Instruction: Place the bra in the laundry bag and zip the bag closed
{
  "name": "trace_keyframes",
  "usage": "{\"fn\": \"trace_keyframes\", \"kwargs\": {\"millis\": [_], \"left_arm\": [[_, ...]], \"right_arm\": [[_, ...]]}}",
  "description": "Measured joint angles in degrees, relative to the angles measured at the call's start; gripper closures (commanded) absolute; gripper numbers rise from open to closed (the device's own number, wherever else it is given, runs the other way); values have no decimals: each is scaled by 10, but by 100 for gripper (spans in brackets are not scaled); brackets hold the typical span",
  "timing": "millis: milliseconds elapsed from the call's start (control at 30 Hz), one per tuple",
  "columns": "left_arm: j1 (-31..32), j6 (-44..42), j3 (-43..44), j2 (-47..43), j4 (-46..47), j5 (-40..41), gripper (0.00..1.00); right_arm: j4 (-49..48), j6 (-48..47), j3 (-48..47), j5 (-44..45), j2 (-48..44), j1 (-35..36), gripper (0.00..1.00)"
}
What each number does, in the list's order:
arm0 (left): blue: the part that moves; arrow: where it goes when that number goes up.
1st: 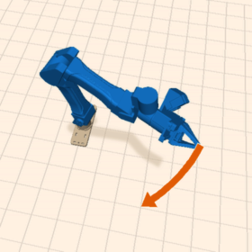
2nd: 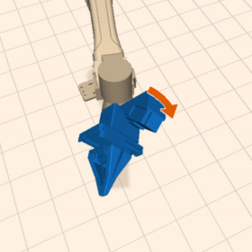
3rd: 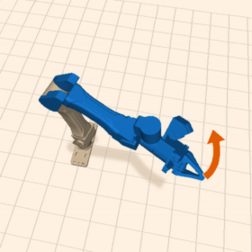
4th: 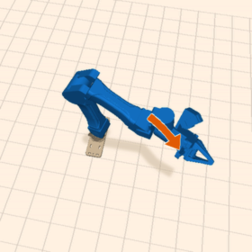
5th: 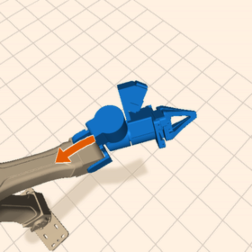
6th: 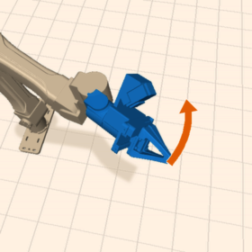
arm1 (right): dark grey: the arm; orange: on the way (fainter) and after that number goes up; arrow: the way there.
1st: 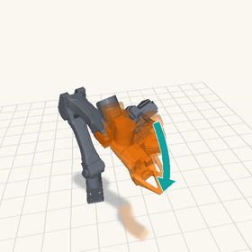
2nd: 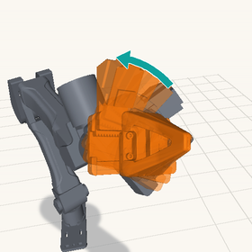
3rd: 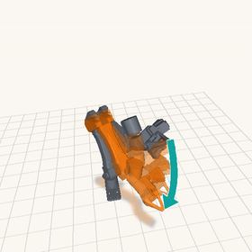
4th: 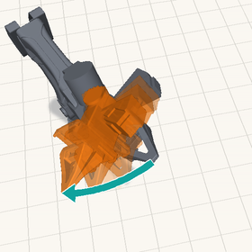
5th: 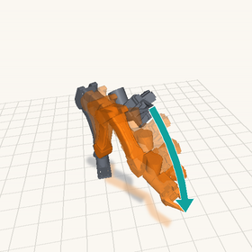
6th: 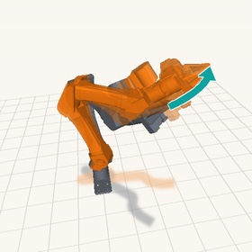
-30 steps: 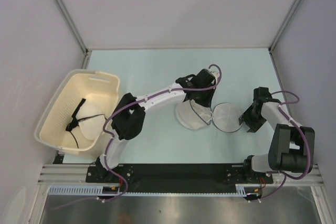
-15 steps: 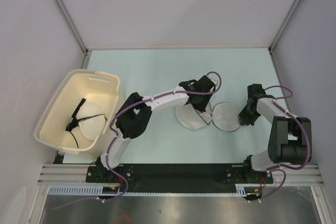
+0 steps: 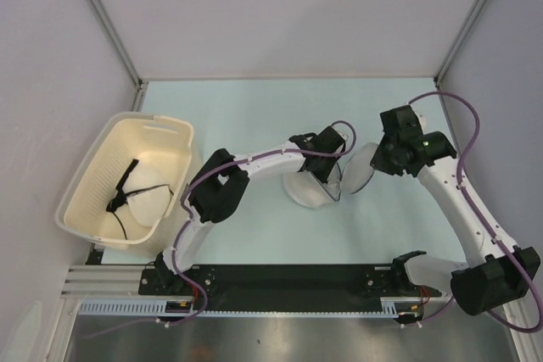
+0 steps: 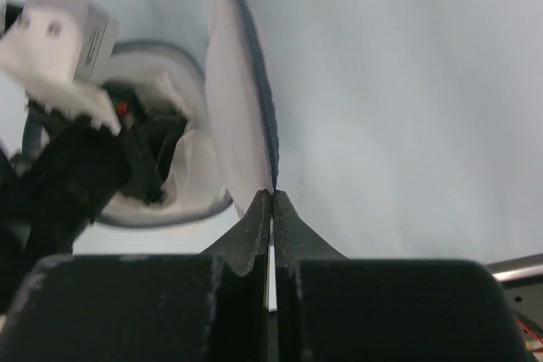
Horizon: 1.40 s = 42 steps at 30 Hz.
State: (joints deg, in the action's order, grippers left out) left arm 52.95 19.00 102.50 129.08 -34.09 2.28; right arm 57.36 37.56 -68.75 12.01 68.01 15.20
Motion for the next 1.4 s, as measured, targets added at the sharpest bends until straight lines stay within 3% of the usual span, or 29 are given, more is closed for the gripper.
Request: {"fn": "trace_keyframes", "kwargs": {"millis": [300, 467, 500, 700, 800, 933, 1200, 1333, 1367, 1400], "left_arm": [[-17, -12, -84, -94, -14, -2, 36], [-30, -10, -140, -230, 4, -44, 24], [-31, -8, -166, -270, 25, -54, 15], [-9, 5, -336, -486, 172, -105, 4], [33, 1, -416, -544, 266, -107, 2], [89, -20, -473, -547, 350, -93, 2], [106, -40, -443, -437, 417, -94, 4], [107, -38, -406, -398, 426, -99, 23], [107, -39, -401, -393, 425, -99, 36], [106, -39, -395, -389, 424, -99, 42]], "right_arm": [[116, 18, -95, 2, 10, 95, 100], [147, 20, -137, 2, 12, 124, 100], [150, 20, -139, 2, 14, 128, 100], [161, 29, -140, -7, 34, 146, 100], [162, 31, -145, -17, 42, 146, 100], [161, 39, -150, -35, 47, 145, 100], [161, 53, -163, -69, 50, 144, 100], [160, 56, -176, -77, 53, 144, 100], [161, 56, -177, -79, 53, 144, 100], [161, 56, -177, -80, 53, 144, 100]]}}
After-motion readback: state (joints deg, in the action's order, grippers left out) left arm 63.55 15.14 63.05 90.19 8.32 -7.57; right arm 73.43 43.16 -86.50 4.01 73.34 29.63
